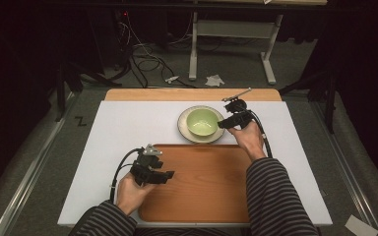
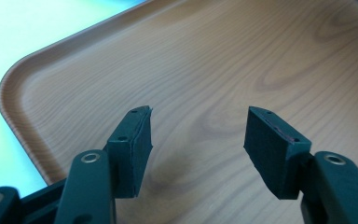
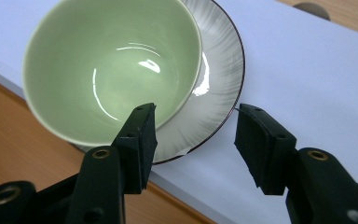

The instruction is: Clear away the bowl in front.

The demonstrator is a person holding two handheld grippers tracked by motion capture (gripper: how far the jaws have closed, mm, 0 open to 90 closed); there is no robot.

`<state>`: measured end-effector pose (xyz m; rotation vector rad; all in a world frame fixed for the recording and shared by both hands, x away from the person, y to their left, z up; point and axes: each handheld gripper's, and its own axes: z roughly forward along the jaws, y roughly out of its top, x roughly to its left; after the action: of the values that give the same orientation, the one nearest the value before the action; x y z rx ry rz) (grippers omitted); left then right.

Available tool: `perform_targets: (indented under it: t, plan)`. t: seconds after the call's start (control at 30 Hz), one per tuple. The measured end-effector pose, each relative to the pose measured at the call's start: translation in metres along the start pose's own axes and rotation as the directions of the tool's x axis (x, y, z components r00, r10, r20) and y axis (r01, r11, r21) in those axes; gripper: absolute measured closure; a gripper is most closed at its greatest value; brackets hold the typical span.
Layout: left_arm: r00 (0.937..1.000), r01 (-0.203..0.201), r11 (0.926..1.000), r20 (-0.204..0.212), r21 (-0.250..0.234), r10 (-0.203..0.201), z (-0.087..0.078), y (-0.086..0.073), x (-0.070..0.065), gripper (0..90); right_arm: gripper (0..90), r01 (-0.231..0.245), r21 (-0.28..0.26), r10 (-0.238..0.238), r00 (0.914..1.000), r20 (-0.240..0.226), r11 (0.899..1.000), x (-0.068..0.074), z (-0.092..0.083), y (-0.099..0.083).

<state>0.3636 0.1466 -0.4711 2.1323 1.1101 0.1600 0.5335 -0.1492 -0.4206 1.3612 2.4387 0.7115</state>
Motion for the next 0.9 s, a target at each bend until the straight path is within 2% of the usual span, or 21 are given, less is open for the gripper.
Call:
perform_targets:
  t: [0.2,0.3,0.47,0.57,0.67,0.9]
  plan:
    - [0.9997,-0.022,0.9997,0.007,0.012,0.022,0.002,0.0,-0.003,40.8,49.7,-0.013,-0.005,0.013,0.9999,0.009,1.0,0.001,0.005,0.007]
    - [0.9998,-0.02,0.9998,0.004,0.01,0.02,0.001,-0.001,-0.005,40.4,49.8,-0.021,-0.002,0.021,0.9998,-0.001,1.0,0.003,0.01,0.009]
    - [0.9999,-0.009,1.0,0.006,0.003,0.009,0.001,-0.002,-0.004,40.1,49.8,-0.019,0.03,0.019,0.9998,0.008,0.999,0.007,0.02,0.015]
    - [0.9998,-0.021,0.9998,0.005,0.007,0.021,0.001,-0.002,-0.006,40.1,50.3,-0.02,0.04,0.019,0.9995,0.025,0.999,0.009,0.027,0.02]
    - [0.9998,-0.021,0.9997,0.004,0.011,0.021,0.002,-0.002,-0.006,40.0,52.2,0.004,0.071,-0.009,0.9983,0.058,0.997,0.012,0.034,0.024]
    - [0.9992,-0.039,0.9991,0.007,0.018,0.038,0.002,-0.002,-0.009,39.9,56.4,0.01,0.106,-0.016,0.9983,0.056,0.994,0.018,0.048,0.03]
